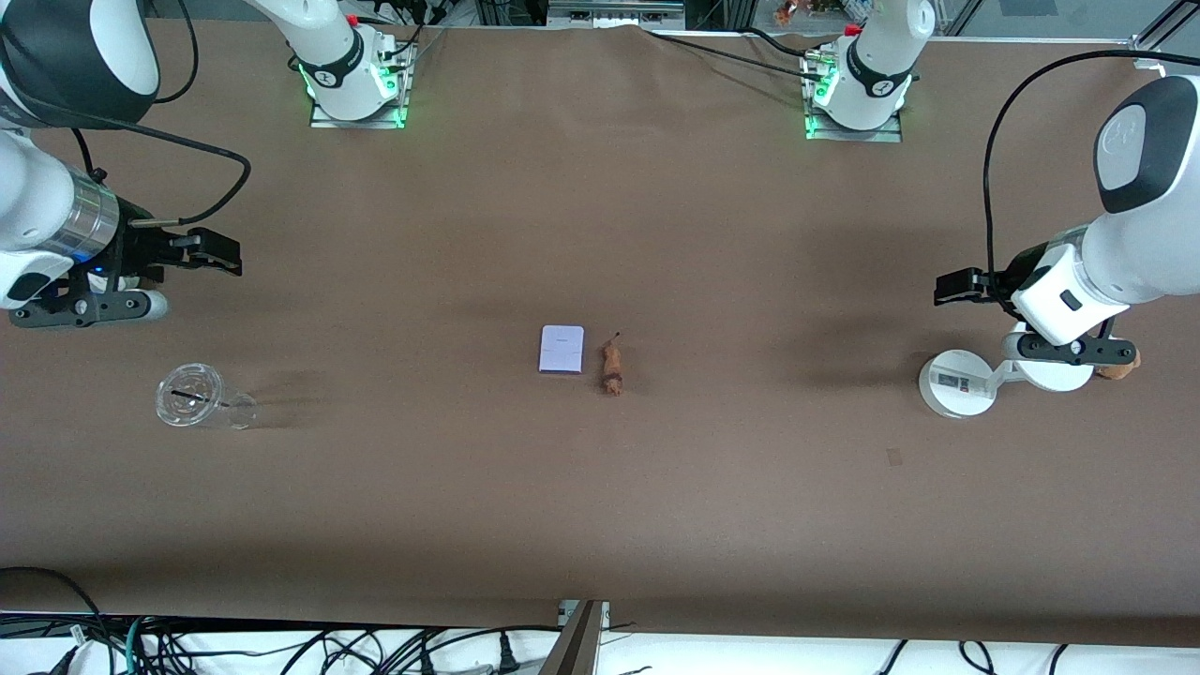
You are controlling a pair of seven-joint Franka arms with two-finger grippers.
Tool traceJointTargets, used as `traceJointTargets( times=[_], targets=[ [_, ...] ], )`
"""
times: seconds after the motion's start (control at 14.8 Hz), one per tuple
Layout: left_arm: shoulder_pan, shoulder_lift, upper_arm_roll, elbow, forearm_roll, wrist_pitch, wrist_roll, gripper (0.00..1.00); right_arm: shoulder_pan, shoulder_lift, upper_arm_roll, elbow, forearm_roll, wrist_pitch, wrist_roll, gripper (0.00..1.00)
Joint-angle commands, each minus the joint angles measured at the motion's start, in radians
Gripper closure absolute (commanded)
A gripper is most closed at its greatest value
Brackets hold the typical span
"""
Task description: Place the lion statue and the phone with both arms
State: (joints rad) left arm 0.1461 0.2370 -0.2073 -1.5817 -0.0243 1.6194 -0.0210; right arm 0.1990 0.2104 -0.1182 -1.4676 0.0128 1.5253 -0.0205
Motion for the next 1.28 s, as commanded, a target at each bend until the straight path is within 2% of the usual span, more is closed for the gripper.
traceJointTargets(
  times=[0.0, 0.27, 0.61, 1.08, 1.22],
  targets=[
    [-0.003, -0.004, 0.0, 0.028, -0.019, -0.021, 0.0, 0.0, -0.003, 0.029, 0.002, 0.018, -0.016, -0.001, -0.006, 0.0],
    [-0.026, 0.001, -0.029, 0.031, -0.051, 0.0, -0.112, 0.0, -0.009, 0.076, 0.002, 0.018, -0.017, 0.041, -0.006, 0.0],
    [-0.187, 0.119, -0.038, 0.015, -0.128, 0.207, -0.402, 0.0, -0.01, 0.121, 0.002, 0.016, -0.007, 0.096, -0.003, 0.0],
    [-0.477, 0.369, -0.031, 0.025, -0.016, 0.545, -0.843, 0.0, -0.018, 0.135, -0.001, 0.013, -0.005, 0.107, -0.004, 0.0],
    [-0.566, 0.425, -0.02, 0.058, 0.087, 0.565, -0.972, 0.0, -0.021, 0.135, -0.001, 0.013, -0.005, 0.107, -0.004, 0.0]
  ],
)
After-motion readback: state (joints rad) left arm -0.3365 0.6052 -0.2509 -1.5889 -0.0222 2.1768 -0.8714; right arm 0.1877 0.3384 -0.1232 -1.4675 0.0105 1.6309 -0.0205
